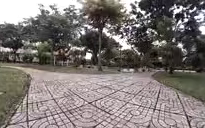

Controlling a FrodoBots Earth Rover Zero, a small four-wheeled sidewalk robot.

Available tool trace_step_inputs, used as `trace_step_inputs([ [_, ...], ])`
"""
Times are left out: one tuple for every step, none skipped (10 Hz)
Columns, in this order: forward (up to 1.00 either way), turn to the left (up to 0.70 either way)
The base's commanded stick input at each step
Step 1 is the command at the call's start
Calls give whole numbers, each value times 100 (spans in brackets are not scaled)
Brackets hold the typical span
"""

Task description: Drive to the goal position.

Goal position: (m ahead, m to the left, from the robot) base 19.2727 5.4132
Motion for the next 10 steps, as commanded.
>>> trace_step_inputs([
  [100, -24],
  [100, -3],
  [100, 0],
  [100, 0],
  [100, 0],
  [100, 0],
  [100, 0],
  [100, 0],
  [100, 0],
  [100, 0],
])
